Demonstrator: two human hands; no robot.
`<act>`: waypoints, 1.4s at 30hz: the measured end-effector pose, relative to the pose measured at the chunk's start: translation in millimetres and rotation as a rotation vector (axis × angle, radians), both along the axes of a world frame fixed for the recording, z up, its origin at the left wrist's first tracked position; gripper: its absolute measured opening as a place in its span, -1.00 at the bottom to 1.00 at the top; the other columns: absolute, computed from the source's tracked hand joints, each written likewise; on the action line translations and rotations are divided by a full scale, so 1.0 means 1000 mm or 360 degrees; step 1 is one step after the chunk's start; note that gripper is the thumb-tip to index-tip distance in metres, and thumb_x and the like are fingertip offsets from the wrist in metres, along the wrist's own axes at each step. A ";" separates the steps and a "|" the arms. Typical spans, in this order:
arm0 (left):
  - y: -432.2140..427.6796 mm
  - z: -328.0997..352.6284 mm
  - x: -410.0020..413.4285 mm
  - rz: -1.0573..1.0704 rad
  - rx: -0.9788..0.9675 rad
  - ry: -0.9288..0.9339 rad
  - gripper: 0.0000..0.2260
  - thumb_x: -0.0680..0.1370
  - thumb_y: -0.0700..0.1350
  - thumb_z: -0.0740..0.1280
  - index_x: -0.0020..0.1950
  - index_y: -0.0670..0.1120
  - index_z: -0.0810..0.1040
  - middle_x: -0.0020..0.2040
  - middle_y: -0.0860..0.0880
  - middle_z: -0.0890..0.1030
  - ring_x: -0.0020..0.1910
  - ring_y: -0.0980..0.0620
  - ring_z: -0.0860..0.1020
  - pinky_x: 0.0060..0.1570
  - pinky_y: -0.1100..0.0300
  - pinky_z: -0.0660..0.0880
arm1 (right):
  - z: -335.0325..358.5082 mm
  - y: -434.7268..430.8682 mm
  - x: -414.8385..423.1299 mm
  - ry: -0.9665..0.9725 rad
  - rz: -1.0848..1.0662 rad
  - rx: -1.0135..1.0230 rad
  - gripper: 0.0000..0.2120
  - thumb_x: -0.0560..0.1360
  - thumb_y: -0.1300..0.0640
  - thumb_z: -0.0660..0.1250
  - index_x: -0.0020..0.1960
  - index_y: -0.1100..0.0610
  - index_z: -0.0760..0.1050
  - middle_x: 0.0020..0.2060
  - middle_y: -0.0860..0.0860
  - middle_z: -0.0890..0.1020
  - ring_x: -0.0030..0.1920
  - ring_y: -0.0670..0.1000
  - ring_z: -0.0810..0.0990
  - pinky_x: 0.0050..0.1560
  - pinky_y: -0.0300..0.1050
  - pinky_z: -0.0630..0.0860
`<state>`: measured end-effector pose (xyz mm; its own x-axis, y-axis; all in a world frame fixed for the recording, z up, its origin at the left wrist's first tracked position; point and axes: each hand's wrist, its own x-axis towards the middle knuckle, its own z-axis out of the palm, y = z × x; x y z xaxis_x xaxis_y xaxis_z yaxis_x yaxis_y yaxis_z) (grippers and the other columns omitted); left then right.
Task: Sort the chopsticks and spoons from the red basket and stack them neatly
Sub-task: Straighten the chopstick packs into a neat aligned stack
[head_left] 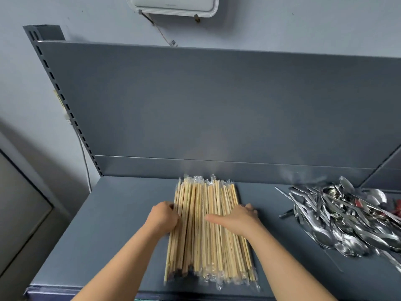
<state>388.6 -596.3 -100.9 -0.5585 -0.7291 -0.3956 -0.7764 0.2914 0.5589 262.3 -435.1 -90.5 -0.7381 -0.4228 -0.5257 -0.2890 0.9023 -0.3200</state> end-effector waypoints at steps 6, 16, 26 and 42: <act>-0.004 0.012 -0.007 0.0027 0.0342 0.0084 -0.91 0.48 -0.24 0.44 -0.14 -0.20 0.54 -0.25 -0.17 0.67 -0.37 -0.07 0.66 -0.23 0.13 0.65 | -0.002 -0.024 0.012 0.0197 0.0175 0.0072 0.49 -0.19 -0.71 0.14 0.52 0.19 0.13 0.40 0.13 0.23 0.39 0.16 0.21 0.27 0.04 0.35; -0.025 0.009 0.012 -0.0320 0.0508 -0.0110 -0.86 0.53 -0.11 0.33 -0.11 -0.14 0.64 -0.24 0.00 0.72 -0.32 0.06 0.63 -0.25 0.27 0.60 | -0.006 -0.050 0.019 0.0357 0.0618 0.0191 0.52 -0.08 -0.56 0.38 0.53 0.31 -0.16 0.45 0.16 0.14 0.42 0.20 0.13 0.38 0.08 0.19; -0.079 0.005 0.067 -0.0370 -0.0271 0.0102 -0.69 0.30 0.14 0.52 -0.28 -0.03 0.49 -0.38 0.09 0.52 -0.42 0.13 0.43 -0.39 0.25 0.37 | 0.008 -0.100 0.019 0.0249 0.1267 0.0270 0.51 0.00 -0.29 0.62 0.56 0.13 -0.32 0.57 0.03 -0.07 0.55 0.14 -0.08 0.53 0.06 0.02; -0.101 -0.033 0.088 0.0108 -0.0169 0.0807 -0.41 0.57 0.01 0.32 0.54 -0.08 0.20 0.50 0.01 0.29 0.45 0.05 0.28 0.29 0.28 0.19 | -0.015 -0.043 0.013 0.0010 -0.0187 -0.0976 -0.13 0.38 -0.23 0.44 0.55 -0.09 0.11 0.54 -0.13 0.16 0.51 -0.05 0.18 0.43 -0.09 0.18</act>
